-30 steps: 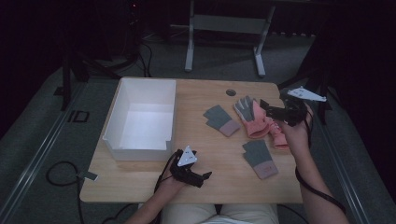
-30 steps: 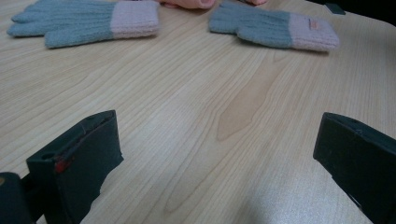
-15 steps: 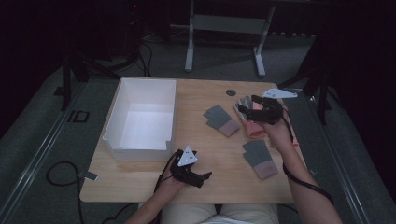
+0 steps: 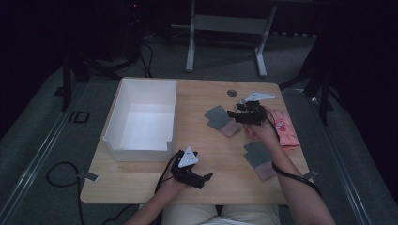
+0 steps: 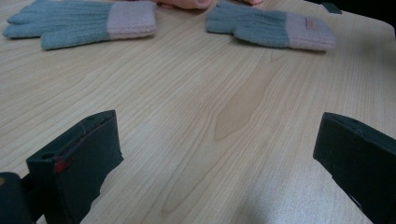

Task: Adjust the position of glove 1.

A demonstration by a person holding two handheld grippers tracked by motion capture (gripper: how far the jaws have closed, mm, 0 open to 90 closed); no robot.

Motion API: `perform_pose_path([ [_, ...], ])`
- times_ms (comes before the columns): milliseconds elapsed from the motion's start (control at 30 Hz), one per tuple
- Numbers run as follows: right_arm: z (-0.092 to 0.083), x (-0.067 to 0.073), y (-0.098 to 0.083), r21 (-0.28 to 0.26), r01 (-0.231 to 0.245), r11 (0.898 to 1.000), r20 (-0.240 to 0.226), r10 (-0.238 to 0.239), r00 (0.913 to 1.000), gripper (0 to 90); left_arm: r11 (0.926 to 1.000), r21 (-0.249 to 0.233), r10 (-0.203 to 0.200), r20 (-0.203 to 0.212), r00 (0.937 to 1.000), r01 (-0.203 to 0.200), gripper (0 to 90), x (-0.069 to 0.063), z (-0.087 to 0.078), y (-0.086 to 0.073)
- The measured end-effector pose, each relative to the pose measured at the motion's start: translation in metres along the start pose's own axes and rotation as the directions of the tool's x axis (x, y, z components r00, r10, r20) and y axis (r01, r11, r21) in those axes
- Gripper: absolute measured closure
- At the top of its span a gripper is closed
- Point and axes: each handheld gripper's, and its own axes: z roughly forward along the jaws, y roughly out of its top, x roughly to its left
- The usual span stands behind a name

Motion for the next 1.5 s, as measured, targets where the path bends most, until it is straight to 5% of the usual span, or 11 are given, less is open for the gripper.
perform_pose_path([
  [267,0.032,-0.001,-0.013,0.103,0.017,0.995,0.039,-0.021,0.999,50.8,0.9999,0.003,0.014,-0.002,0.9999,-0.014,0.4,0.0,0.0,0.0],
  [367,0.043,-0.005,-0.018,0.147,-0.012,0.989,0.051,0.004,0.9987,55.2,1.0,0.001,0.009,-0.001,1.0,-0.009,0.4,0.0,-0.001,0.0],
  [767,0.08,-0.007,-0.023,0.251,0.045,0.967,0.016,-0.051,0.9986,59.6,0.9999,0.001,0.01,-0.008,0.9999,-0.01,0.4,0.0,-0.001,-0.001],
  [1233,0.099,-0.012,-0.027,0.318,0.053,0.947,0.003,-0.057,0.9984,62.2,1.0,0.0,0.0,-0.005,1.0,0.0,0.5,0.001,-0.002,-0.001],
  [1500,0.104,-0.007,-0.019,0.377,0.003,0.926,0.017,-0.01,0.9998,80.3,1.0,0.007,0.005,-0.019,0.9998,-0.005,0.4,0.0,-0.001,0.0],
])
